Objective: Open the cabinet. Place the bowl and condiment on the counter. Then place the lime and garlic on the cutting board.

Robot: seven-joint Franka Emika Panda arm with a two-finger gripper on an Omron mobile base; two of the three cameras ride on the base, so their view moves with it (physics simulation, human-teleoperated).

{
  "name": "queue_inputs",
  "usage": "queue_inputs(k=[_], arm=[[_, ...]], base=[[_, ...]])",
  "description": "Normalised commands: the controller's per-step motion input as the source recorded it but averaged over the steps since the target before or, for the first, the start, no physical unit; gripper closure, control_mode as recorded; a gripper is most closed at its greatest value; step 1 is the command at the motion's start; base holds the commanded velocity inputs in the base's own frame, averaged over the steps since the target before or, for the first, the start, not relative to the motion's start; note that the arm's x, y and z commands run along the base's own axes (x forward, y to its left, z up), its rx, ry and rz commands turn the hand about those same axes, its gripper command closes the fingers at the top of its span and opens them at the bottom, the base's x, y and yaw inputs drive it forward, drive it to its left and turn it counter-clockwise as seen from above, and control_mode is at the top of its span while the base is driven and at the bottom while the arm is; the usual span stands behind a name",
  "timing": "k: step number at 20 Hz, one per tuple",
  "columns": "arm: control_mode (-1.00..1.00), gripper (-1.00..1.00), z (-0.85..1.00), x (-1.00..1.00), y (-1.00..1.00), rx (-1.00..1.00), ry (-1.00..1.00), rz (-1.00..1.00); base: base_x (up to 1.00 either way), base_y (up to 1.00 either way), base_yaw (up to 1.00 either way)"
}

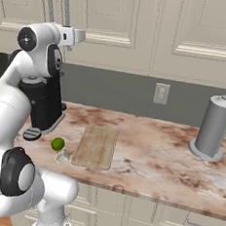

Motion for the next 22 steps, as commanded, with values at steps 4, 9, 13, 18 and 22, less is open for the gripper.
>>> queue_inputs(k=[4, 9, 13, 18, 22], arm=[[-1.00, -1.00, 0.00, 0.12, 0.00, 0.00, 0.00, 0.00], [-1.00, -1.00, 0.00, 0.12, 0.00, 0.00, 0.00, 0.00], [-1.00, -1.00, 0.00, 0.09, 0.00, 0.00, 0.00, -0.01], [-1.00, -1.00, 0.00, 0.09, 0.00, 0.00, 0.00, -0.04], [-1.00, -1.00, 0.00, 0.17, 0.03, 0.00, 0.00, -0.04]], base=[[0.00, 0.00, 0.00], [0.00, 0.00, 0.00], [0.00, 0.00, 0.00], [0.00, 0.00, 0.00], [0.00, 0.00, 0.00]])
